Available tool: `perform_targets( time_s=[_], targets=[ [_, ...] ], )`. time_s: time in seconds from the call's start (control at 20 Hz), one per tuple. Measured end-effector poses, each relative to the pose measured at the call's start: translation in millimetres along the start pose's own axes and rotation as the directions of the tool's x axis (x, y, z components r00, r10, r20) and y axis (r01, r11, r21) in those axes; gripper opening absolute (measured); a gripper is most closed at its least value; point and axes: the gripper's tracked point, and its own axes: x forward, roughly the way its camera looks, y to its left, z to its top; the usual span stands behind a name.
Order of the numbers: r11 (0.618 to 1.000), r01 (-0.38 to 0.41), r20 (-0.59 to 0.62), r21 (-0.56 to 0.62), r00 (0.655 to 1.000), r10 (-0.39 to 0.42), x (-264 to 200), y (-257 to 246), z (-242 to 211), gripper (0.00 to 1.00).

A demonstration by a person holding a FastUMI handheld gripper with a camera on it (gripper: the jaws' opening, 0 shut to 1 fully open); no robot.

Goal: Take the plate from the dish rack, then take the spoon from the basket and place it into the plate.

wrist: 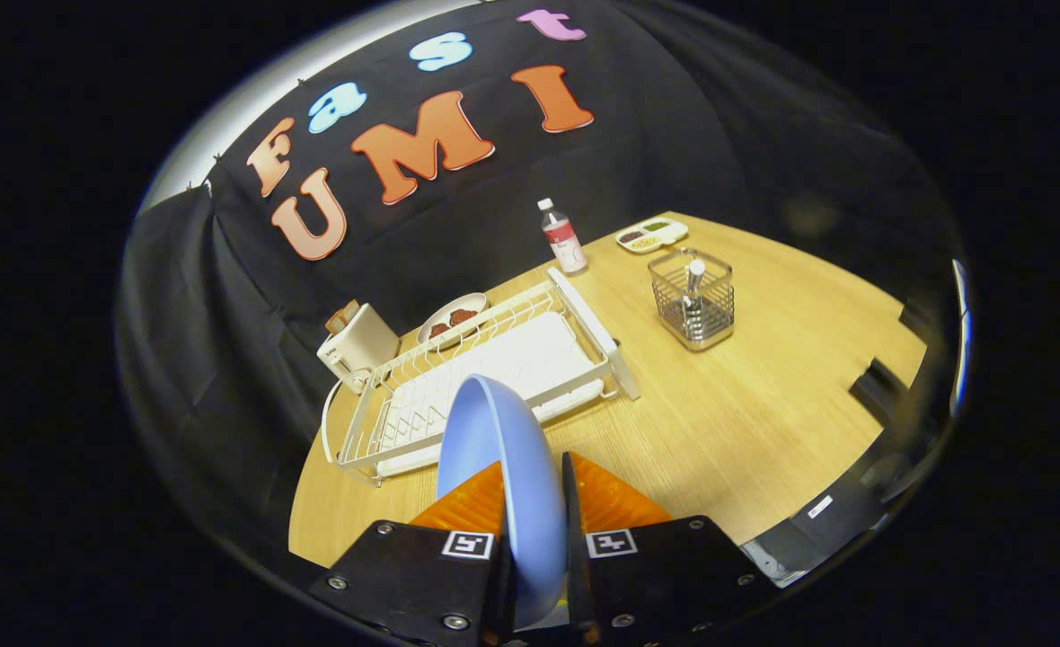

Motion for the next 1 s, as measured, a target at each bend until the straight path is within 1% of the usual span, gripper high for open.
perform_targets(
  time_s=[0.15, 0.25, 0.35, 0.5, 0.7, 0.8, 0.9, 1.0],
  targets=[
    [0.994, -0.017, -0.053, 0.111, 0.998, 0.023, 17, -4, -26, 0.23],
    [0.978, -0.034, -0.090, 0.205, 0.994, 0.054, 32, -1, -42, 0.23],
    [0.961, -0.042, -0.104, 0.273, 0.992, 0.073, 42, -1, -52, 0.23],
    [0.938, -0.049, -0.121, 0.343, 0.988, 0.095, 50, -2, -66, 0.23],
    [0.911, -0.032, -0.147, 0.411, 0.984, 0.101, 55, -6, -74, 0.25],
    [0.919, -0.026, -0.150, 0.393, 0.984, 0.091, 49, -10, -72, 0.26],
    [0.941, -0.021, -0.164, 0.337, 0.983, 0.080, 47, -12, -71, 0.31],
    [0.963, 0.003, -0.166, 0.270, 0.985, 0.043, 43, -19, -64, 0.47]
  ],
)
